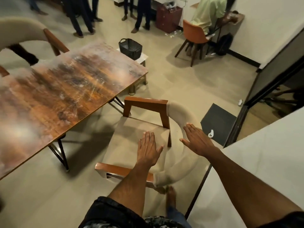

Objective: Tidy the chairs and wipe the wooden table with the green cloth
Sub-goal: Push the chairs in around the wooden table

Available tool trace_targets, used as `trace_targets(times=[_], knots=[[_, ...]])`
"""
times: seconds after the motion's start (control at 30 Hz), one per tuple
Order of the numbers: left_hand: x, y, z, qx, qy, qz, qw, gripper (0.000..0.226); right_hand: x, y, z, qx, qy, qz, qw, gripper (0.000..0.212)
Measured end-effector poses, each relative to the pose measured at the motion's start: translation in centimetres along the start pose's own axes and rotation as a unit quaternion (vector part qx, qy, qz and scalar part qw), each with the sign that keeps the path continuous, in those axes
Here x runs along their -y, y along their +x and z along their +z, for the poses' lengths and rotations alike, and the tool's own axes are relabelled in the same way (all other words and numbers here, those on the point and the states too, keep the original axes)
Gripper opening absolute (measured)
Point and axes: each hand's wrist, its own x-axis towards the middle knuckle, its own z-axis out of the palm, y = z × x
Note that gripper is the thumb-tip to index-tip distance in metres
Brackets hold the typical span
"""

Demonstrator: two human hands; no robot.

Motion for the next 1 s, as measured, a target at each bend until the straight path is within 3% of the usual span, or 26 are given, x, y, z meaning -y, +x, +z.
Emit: trace_targets(times=[0.5,0.7,0.9,1.0], knots=[[-5.9,0.3,4.5,-0.012,-0.068,-0.186,0.98,0.088,-7.8,9.7,1.5,0.069,-0.066,-0.215,0.972,0.073],[-8.5,0.7,5.9,0.001,-0.074,-0.167,0.983,0.091,-9.1,10.5,1.1,0.074,-0.072,-0.252,0.962,0.076],[-11.8,0.5,7.8,0.095,-0.17,-0.066,0.979,0.113,-12.0,9.9,1.1,0.112,-0.082,-0.297,0.945,0.078],[-13.2,1.1,8.4,0.117,-0.167,-0.051,0.978,0.126,-13.1,12.0,1.1,0.128,-0.086,-0.331,0.931,0.089]])
